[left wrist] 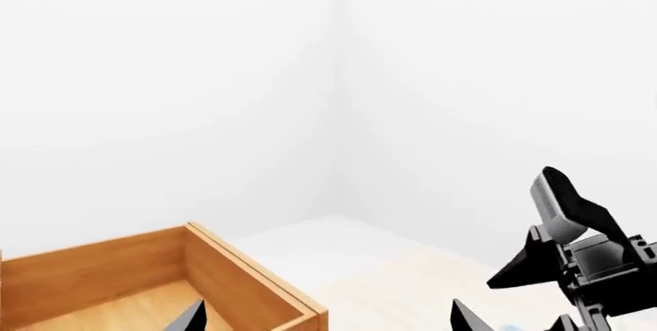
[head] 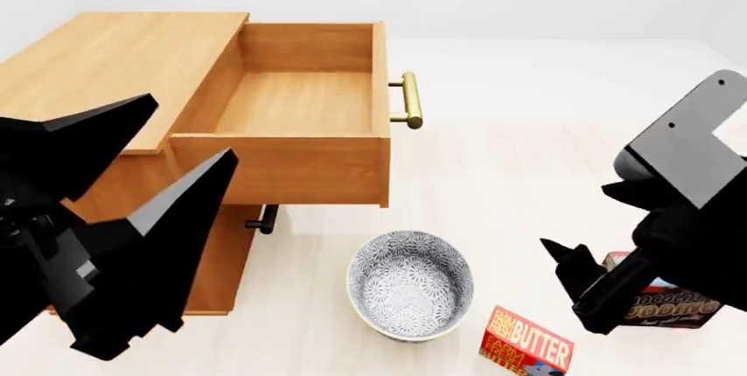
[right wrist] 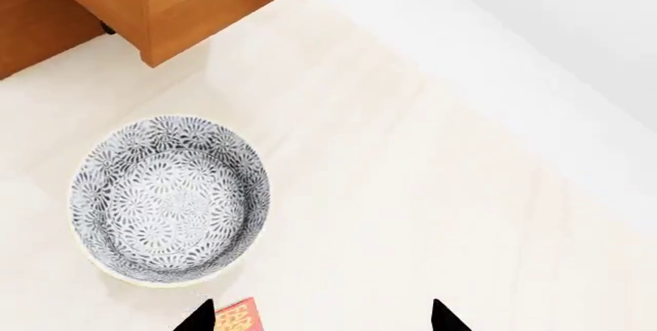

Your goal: Put the butter at the back in the top drawer of the cabinet and close it.

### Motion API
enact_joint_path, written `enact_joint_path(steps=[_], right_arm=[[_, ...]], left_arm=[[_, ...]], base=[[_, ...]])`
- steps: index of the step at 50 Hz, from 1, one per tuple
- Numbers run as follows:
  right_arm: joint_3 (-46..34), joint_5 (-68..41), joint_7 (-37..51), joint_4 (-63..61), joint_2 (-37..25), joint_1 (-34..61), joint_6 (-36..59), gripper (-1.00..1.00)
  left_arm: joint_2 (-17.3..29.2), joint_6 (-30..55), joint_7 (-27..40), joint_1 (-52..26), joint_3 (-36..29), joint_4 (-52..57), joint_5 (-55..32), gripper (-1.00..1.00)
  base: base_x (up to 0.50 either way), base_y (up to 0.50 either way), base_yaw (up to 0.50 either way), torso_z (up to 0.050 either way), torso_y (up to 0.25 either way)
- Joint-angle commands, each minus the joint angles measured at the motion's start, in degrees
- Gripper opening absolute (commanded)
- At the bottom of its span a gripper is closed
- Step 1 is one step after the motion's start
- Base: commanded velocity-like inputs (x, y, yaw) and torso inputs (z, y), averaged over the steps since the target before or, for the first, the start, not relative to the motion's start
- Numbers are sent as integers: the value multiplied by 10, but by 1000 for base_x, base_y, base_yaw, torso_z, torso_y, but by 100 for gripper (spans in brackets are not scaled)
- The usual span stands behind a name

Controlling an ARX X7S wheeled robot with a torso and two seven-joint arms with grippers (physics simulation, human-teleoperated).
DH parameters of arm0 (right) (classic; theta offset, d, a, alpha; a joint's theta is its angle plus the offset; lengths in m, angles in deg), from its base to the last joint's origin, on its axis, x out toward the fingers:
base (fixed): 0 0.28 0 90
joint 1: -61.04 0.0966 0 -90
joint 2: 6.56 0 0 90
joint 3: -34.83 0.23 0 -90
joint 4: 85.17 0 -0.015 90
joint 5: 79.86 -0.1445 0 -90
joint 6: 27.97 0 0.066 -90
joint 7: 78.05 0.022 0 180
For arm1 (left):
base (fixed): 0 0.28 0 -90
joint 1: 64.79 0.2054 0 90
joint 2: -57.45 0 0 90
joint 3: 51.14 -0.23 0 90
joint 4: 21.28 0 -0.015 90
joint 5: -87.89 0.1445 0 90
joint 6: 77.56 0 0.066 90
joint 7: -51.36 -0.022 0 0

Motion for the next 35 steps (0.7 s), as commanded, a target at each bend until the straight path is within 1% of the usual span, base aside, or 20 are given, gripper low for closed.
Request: enact_joint_path(steps=[1, 4, 9, 20, 35], right_arm=[[-190, 46, -172, 63, 11, 205, 81, 100], [-234, 86, -248, 61, 13, 245, 80, 100], [-301, 172, -343, 43, 24, 287, 77, 100], [-430, 301, -462, 43, 52, 327, 57, 100], [-494, 347, -490, 36, 60, 323, 37, 100]], left_arm=[[-3, -13, -11, 11, -8, -3, 9, 100], [-8, -11, -11, 12, -8, -6, 11, 100], [-18, -8, -13, 14, -9, -17, 15, 100], [-28, -4, -15, 17, -9, -26, 17, 100], [-32, -1, -13, 18, -7, -27, 18, 100]], base=[[0, 0, 0, 0, 0], [0, 0, 0, 0, 0], [0, 0, 0, 0, 0], [0, 0, 0, 0, 0], [0, 0, 0, 0, 0]])
